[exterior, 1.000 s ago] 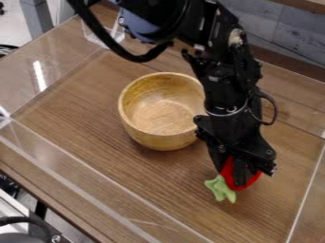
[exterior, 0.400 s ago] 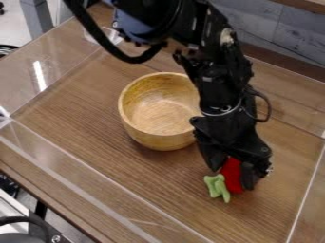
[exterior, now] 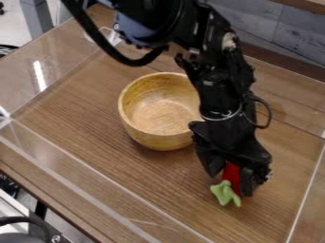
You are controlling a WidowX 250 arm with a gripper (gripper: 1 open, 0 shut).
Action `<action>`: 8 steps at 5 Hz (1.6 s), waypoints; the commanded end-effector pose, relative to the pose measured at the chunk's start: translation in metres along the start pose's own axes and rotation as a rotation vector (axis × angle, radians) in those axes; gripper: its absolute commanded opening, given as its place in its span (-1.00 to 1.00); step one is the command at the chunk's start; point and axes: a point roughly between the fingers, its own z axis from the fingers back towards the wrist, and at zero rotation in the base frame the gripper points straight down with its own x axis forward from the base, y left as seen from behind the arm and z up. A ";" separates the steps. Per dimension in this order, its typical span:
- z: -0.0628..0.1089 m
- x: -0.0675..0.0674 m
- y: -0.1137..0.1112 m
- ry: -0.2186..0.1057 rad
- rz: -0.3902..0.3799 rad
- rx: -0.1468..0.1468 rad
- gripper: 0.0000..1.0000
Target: Move the red fruit to the right
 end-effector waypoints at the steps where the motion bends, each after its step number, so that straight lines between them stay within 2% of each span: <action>1: 0.019 0.014 -0.006 -0.049 -0.009 0.012 1.00; 4: 0.036 0.015 -0.015 -0.040 0.002 0.042 1.00; 8: 0.034 0.014 -0.015 -0.004 0.024 0.045 1.00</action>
